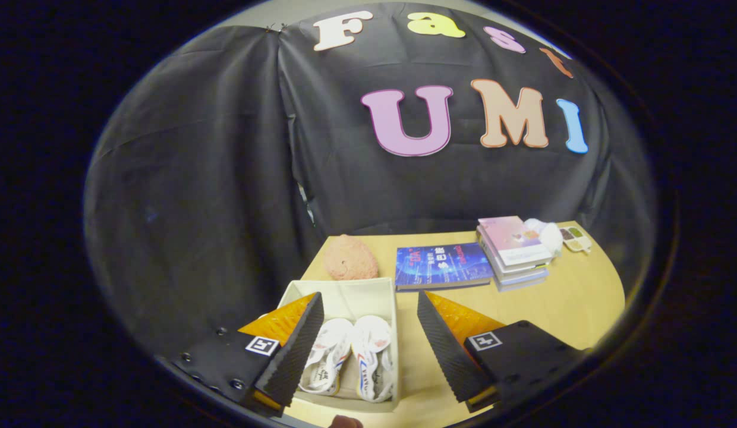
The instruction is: Open the storage box then place both shoes into the box .Put the left shoe in first, then the right shoe, with the right side of both shoes facing outward in a uniform manner.
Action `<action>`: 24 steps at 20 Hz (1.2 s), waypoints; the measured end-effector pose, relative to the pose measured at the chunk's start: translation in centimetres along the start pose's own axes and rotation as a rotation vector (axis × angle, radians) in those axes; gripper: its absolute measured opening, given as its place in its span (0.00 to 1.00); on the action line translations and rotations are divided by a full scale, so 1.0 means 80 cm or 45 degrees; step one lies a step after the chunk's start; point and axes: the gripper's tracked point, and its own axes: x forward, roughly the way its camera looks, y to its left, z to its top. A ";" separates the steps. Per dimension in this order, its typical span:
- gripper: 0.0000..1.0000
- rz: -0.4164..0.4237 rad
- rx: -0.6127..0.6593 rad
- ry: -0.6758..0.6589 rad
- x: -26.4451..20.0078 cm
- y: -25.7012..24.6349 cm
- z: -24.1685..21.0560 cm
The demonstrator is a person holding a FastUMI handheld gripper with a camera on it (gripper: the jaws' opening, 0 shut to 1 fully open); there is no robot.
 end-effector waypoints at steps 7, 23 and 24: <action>0.99 -0.018 -0.058 -0.145 -0.020 -0.085 0.052; 0.99 -0.012 -0.162 -0.449 -0.109 -0.222 0.151; 0.99 -0.012 -0.157 -0.450 -0.112 -0.227 0.149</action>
